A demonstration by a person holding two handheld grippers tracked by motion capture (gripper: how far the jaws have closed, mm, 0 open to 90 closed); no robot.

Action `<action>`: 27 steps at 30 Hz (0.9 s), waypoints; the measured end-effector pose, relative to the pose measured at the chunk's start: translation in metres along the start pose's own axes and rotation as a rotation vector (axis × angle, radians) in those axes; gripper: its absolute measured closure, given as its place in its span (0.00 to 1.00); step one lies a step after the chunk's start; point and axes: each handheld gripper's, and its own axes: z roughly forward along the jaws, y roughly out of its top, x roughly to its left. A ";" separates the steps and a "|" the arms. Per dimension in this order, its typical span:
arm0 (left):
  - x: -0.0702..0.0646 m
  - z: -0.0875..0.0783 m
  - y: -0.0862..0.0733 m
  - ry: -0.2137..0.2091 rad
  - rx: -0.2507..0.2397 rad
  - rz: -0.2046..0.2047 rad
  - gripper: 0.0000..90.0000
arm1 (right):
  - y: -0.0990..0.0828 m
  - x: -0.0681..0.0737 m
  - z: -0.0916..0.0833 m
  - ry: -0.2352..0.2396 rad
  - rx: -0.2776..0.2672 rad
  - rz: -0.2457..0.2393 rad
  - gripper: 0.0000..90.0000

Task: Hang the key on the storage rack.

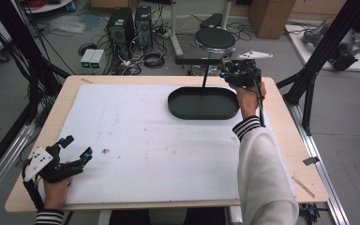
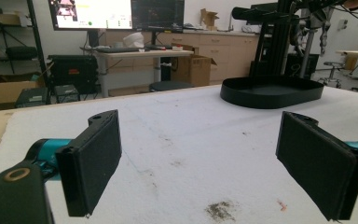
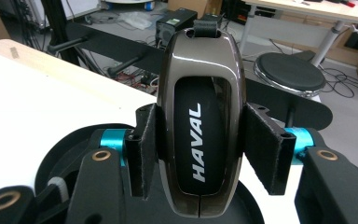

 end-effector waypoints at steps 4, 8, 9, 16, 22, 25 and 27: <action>0.000 0.000 0.000 0.001 0.001 0.000 0.16 | -0.001 0.001 0.003 -0.009 0.008 0.002 0.53; 0.000 0.000 0.000 0.000 0.000 0.003 0.16 | -0.002 0.001 0.004 -0.015 0.017 0.008 0.53; 0.000 0.000 0.000 -0.001 0.000 0.002 0.16 | -0.002 0.000 0.004 -0.014 0.019 0.012 0.53; 0.000 0.000 0.000 0.000 0.000 0.004 0.16 | -0.008 -0.003 0.003 -0.015 0.039 0.025 0.53; 0.000 0.000 0.000 0.000 0.000 0.006 0.16 | -0.018 -0.005 0.003 -0.007 0.069 0.035 0.53; 0.000 0.000 0.000 0.000 0.000 0.006 0.16 | -0.022 -0.005 0.004 -0.003 0.071 0.037 0.53; -0.001 0.000 0.000 0.000 -0.001 0.007 0.16 | -0.023 -0.005 0.005 -0.004 0.074 0.034 0.53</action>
